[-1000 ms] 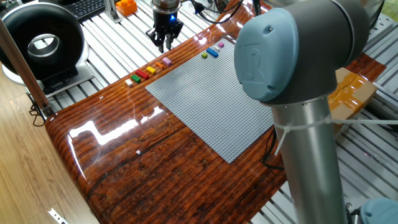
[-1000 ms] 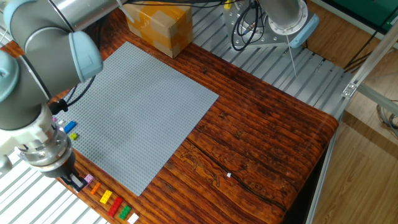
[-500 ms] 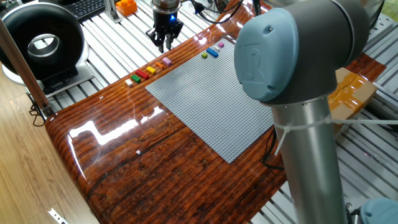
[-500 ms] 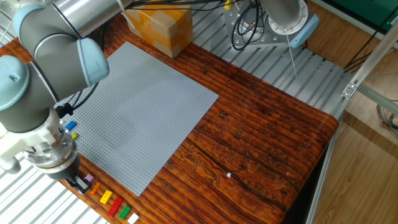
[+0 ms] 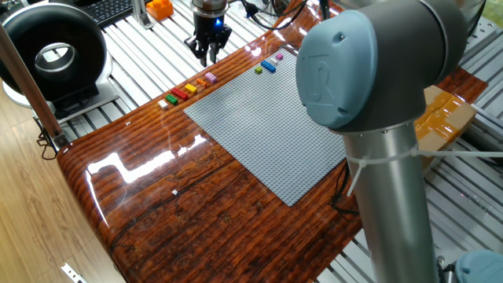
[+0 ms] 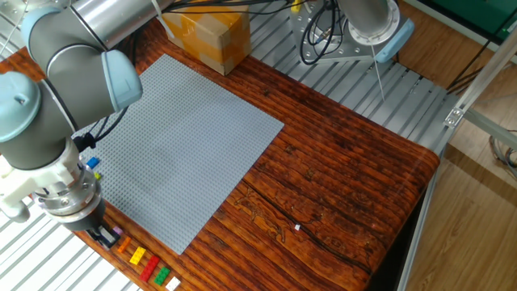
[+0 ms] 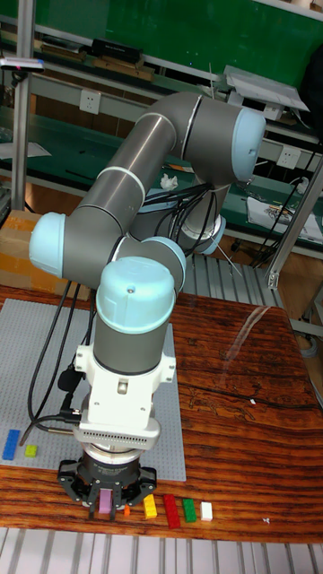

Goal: Build with small Lego blocks

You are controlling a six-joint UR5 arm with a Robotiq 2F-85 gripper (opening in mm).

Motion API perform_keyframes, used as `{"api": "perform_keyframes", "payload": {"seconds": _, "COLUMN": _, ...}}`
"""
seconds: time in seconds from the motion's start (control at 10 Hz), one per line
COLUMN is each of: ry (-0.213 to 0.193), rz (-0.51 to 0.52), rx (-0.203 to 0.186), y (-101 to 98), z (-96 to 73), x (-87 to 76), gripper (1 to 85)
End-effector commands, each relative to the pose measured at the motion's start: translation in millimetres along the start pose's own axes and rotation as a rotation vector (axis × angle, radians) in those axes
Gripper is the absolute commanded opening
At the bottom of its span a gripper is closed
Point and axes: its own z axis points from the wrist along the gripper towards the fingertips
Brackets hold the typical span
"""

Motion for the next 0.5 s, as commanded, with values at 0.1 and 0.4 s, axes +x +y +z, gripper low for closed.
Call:
{"api": "perform_keyframes", "payload": {"seconds": 0.1, "ry": -0.001, "rz": 0.02, "rx": -0.005, "y": 1.1, "z": -2.5, "x": 1.9, "gripper": 31.0}}
{"api": "perform_keyframes", "payload": {"seconds": 0.4, "ry": 0.008, "rz": 0.049, "rx": -0.005, "y": 2.1, "z": -3.4, "x": 5.5, "gripper": 29.3}}
